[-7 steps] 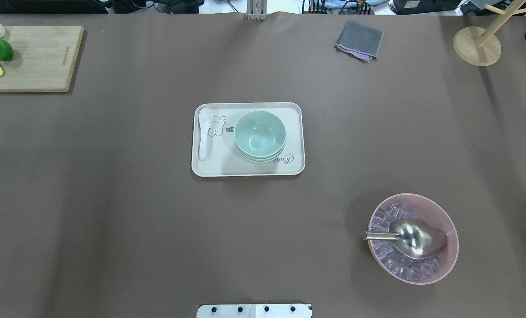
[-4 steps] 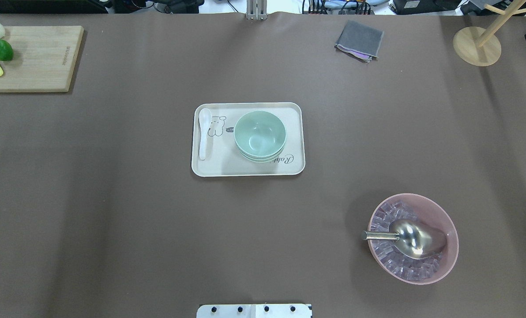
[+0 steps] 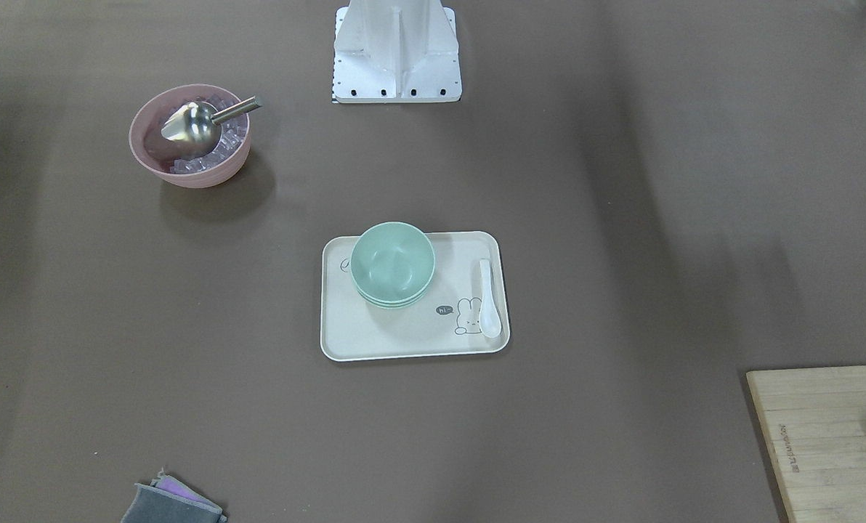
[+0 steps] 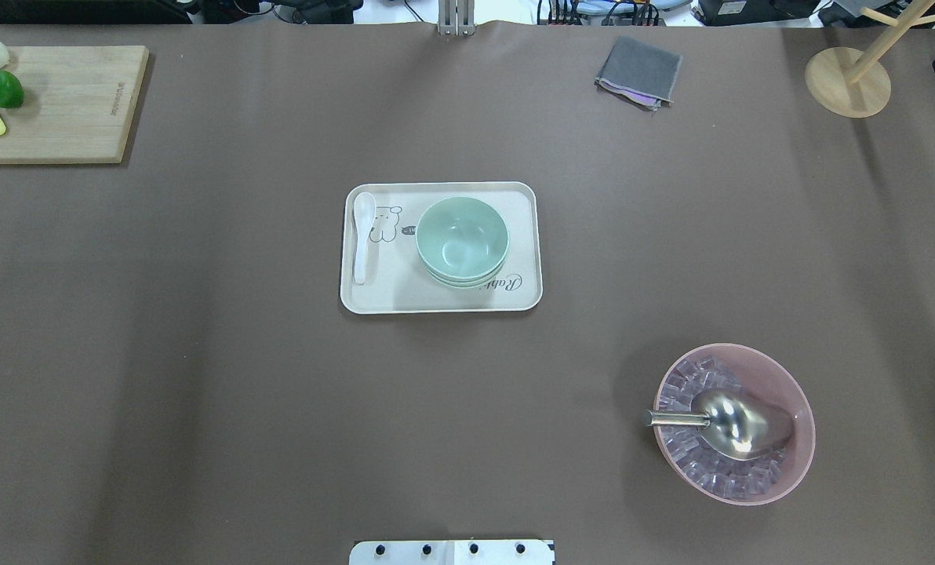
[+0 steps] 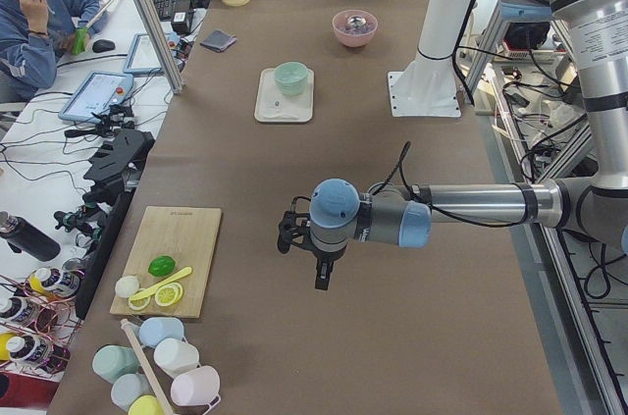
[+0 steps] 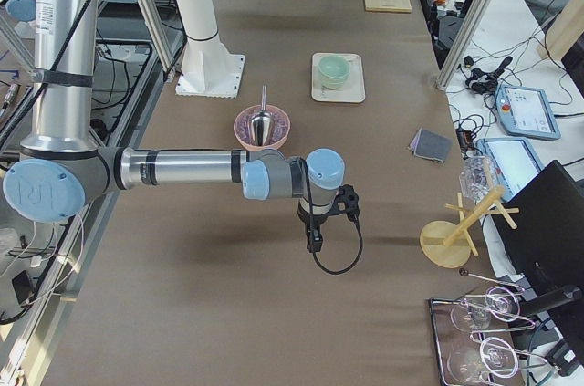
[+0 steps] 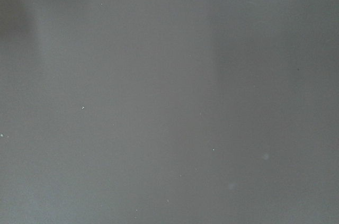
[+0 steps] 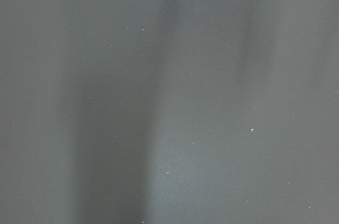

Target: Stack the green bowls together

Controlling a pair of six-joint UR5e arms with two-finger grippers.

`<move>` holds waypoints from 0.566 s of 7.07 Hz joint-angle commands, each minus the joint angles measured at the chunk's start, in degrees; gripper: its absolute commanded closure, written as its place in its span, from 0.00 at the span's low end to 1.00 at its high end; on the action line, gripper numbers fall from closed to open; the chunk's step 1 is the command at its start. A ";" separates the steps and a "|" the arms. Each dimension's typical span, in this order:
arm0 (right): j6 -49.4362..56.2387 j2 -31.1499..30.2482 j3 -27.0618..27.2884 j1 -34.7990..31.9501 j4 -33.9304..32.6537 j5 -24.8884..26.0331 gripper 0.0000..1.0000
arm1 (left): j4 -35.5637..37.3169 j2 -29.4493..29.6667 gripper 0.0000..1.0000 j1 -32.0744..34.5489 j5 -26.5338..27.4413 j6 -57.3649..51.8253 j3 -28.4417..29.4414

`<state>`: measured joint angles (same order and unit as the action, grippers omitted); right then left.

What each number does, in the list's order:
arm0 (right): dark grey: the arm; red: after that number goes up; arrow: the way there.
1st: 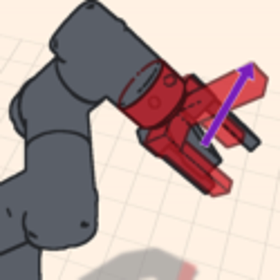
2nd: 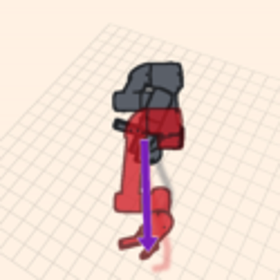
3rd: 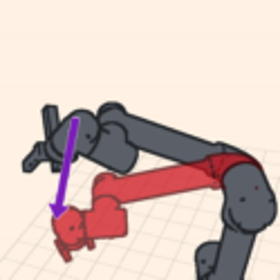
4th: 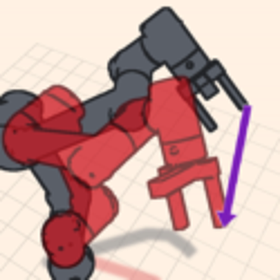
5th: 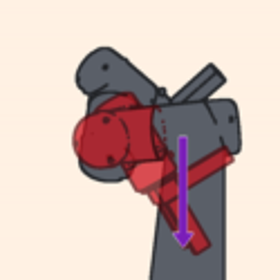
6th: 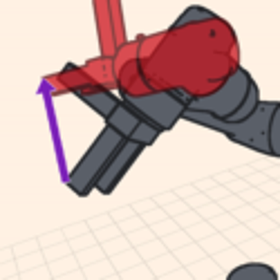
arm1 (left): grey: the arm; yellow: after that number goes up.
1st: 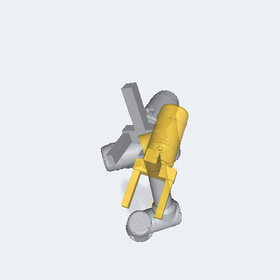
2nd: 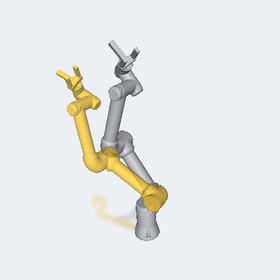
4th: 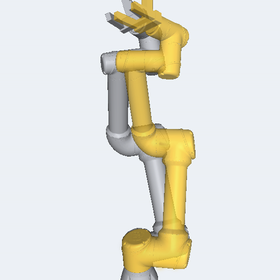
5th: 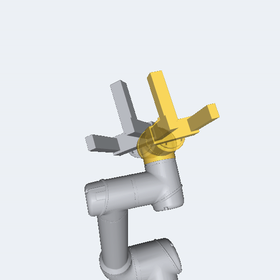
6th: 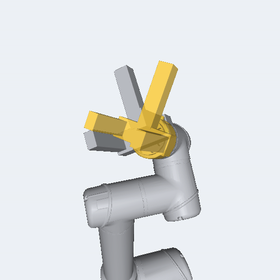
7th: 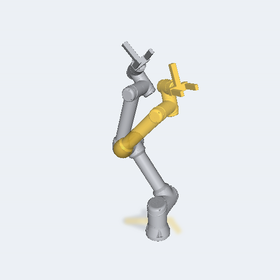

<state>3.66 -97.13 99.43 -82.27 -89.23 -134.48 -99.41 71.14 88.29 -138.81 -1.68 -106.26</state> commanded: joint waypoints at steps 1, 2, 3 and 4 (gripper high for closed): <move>-0.32 -0.43 1.12 -0.08 0.19 -0.17 0.00 | -0.17 -0.74 0.02 0.30 0.99 0.01 0.18; -0.41 -0.34 1.21 -0.08 0.37 -0.17 0.00 | -0.17 -1.26 0.02 0.30 0.99 0.27 0.09; -0.41 -0.08 1.82 -0.08 0.28 0.09 0.00 | -0.08 -0.83 0.02 0.13 0.91 0.01 0.61; -0.41 -0.08 1.91 -0.08 0.19 0.01 0.00 | -0.08 -1.35 0.02 0.39 0.21 0.01 0.18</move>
<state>3.27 -97.30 101.01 -82.35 -88.96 -134.50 -99.52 70.13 88.54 -138.04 -1.61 -105.93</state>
